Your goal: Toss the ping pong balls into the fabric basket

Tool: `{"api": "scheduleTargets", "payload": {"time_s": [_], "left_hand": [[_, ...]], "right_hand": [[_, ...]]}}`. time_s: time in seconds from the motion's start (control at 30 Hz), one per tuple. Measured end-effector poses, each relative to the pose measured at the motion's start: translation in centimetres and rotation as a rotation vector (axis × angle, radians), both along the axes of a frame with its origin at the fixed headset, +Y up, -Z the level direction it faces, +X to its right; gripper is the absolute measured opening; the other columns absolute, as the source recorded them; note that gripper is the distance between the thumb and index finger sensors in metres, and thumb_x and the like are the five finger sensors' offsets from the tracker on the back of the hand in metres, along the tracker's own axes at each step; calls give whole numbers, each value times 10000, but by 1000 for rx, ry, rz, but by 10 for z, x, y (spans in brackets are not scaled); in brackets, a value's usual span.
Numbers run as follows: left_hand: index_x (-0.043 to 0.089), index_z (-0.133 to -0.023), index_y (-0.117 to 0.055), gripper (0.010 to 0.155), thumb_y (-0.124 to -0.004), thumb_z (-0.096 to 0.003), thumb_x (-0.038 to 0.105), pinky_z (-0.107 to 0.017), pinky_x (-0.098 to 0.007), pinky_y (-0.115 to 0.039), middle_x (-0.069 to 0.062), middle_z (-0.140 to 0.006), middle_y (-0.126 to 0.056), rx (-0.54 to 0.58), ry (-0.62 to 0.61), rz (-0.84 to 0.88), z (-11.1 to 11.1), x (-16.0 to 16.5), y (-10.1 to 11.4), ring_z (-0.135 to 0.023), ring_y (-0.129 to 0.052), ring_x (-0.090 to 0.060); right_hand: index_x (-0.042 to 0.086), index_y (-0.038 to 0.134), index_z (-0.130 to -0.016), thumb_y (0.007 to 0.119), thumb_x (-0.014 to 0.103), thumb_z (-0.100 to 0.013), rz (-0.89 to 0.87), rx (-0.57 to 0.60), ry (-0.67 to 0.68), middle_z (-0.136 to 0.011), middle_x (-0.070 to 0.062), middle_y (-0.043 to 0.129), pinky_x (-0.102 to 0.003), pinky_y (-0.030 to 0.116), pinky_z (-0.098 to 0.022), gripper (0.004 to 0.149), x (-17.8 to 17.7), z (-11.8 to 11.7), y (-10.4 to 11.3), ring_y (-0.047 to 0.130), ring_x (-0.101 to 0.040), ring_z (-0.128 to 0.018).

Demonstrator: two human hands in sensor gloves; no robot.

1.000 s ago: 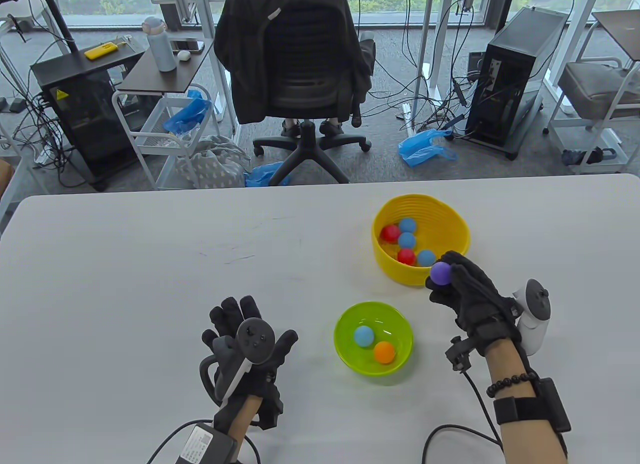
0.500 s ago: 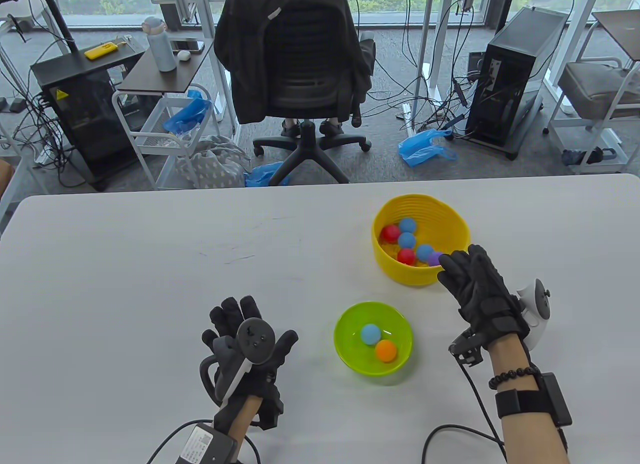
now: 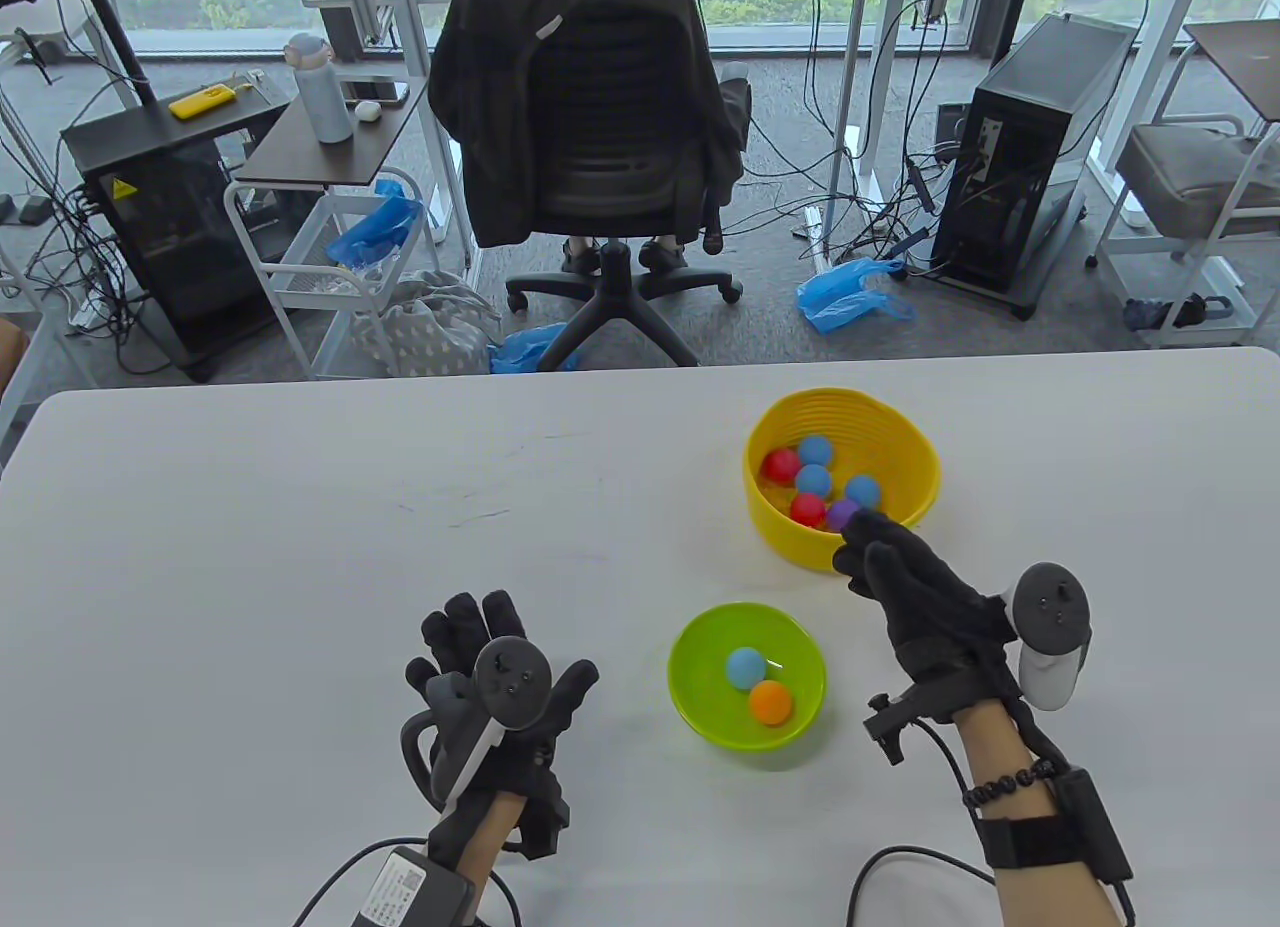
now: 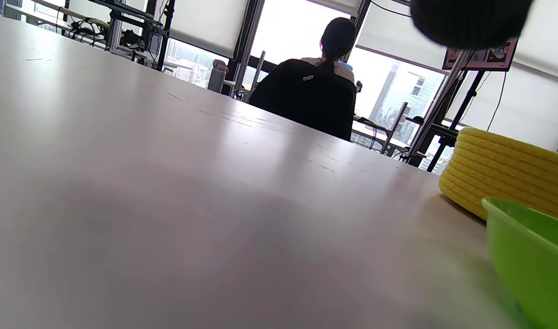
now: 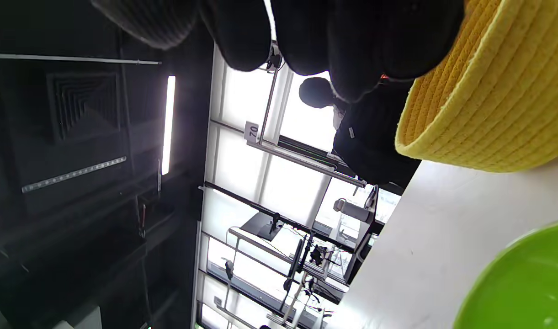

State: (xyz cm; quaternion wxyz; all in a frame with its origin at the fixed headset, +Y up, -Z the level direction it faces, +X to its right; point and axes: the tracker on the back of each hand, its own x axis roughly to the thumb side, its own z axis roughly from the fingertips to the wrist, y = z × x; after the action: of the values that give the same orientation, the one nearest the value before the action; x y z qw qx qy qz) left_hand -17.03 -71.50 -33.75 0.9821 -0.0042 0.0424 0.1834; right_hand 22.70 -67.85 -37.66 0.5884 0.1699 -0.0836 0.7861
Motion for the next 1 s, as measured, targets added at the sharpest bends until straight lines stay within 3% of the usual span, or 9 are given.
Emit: {"api": "scheduleTargets", "payload": {"time_s": [0.27,0.47,1.0], "left_hand": [[75,-1146,-193,1037,-741,-454,620,-697,-785,-135,-261,-1180,-54,4,0,7,0,-1,0,-1063,-70,-560],[76,-1145,-194,1036,-740,-455,621,-697,-785,-135,-261,-1180,-54,6,-1,8,0,-1,0,-1063,-69,-561],[74,-1146,-192,1038,-741,-455,620,-697,-786,-134,-262,-1180,-54,15,-3,20,0,-2,1,-1062,-69,-563]], "right_hand": [[125,810,-955,716,457,-569,481,79,109,-1026,-224,764,-621,744,-585,517,-54,18,9,856,-506,-798],[126,834,-935,714,466,-565,813,22,203,-1012,-208,793,-630,733,-594,516,-89,26,-1,852,-511,-805],[119,838,-931,709,462,-566,1100,-70,269,-1033,-209,773,-648,685,-633,516,-125,28,-35,783,-542,-866]]}}
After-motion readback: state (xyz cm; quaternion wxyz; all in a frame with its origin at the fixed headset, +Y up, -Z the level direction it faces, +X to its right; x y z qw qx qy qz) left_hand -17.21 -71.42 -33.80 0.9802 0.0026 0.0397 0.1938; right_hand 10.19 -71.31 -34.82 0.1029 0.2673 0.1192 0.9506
